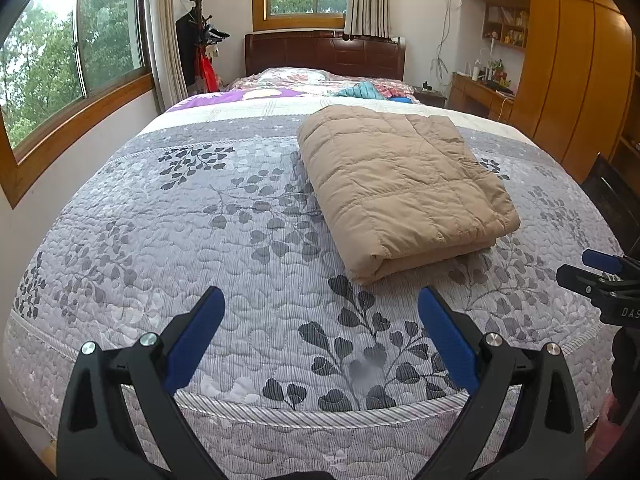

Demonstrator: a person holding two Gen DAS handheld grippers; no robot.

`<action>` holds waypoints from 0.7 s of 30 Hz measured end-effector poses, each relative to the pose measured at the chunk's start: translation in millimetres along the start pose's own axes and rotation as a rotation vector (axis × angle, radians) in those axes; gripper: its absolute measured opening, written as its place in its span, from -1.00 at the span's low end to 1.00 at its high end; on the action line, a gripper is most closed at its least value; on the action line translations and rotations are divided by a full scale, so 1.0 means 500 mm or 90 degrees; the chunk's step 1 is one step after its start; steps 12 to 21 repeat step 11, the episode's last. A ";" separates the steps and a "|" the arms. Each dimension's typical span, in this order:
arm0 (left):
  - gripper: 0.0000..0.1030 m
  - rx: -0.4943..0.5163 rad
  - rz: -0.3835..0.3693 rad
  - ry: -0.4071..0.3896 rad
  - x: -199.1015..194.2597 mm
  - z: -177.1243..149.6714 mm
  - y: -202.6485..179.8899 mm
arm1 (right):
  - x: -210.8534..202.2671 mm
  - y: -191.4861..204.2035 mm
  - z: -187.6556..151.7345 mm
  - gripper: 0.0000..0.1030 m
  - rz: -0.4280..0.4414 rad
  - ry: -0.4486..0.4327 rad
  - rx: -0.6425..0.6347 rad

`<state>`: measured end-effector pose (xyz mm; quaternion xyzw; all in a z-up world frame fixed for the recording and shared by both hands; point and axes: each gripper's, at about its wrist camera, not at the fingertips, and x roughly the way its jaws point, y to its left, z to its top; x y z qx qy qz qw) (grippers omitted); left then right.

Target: Fold large clothes

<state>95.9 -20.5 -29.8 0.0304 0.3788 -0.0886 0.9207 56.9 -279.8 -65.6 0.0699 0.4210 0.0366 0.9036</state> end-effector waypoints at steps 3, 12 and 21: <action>0.88 0.002 0.003 0.001 0.001 -0.001 -0.001 | 0.002 -0.001 0.001 0.92 0.000 0.002 -0.001; 0.88 0.000 0.005 0.003 0.004 -0.002 0.002 | 0.002 0.000 0.001 0.92 0.000 0.002 -0.001; 0.88 0.000 0.005 0.003 0.004 -0.002 0.002 | 0.002 0.000 0.001 0.92 0.000 0.002 -0.001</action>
